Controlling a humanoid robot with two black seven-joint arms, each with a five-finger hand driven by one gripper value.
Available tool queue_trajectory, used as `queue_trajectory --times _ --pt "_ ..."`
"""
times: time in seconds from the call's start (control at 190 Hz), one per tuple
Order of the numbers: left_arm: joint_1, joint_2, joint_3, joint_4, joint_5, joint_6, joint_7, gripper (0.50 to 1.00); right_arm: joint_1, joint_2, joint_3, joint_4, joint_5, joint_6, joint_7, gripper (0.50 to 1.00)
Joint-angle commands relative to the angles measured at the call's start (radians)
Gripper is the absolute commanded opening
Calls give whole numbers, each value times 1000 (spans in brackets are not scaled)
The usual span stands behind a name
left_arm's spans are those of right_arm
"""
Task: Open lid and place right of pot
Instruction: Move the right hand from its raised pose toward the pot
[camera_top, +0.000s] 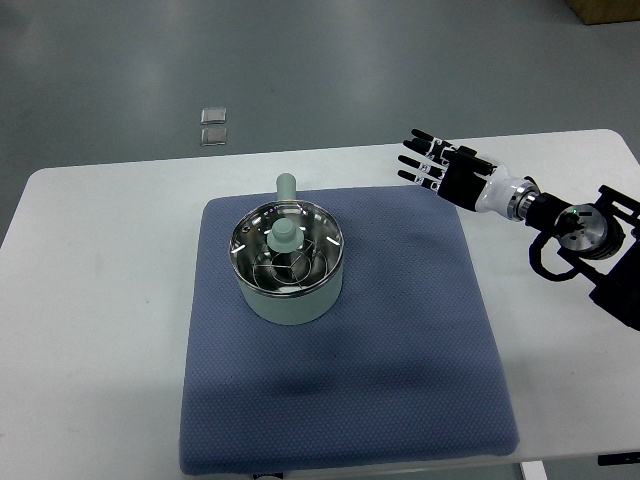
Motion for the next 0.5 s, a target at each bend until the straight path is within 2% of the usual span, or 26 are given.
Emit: queue_trajectory --times 0.0,0.368,0.494 --pt "0 0 -1 -1 0 0 0 1000 0 -2 0 -6 -10 -3 -2 932" --pt "-2 0 3 14 0 8 0 1000 24 -13 -3 -9 -21 -32 -2 932" --pt "-6 0 3 11 0 9 0 1000 49 -28 -1 -9 -21 -43 26 934"
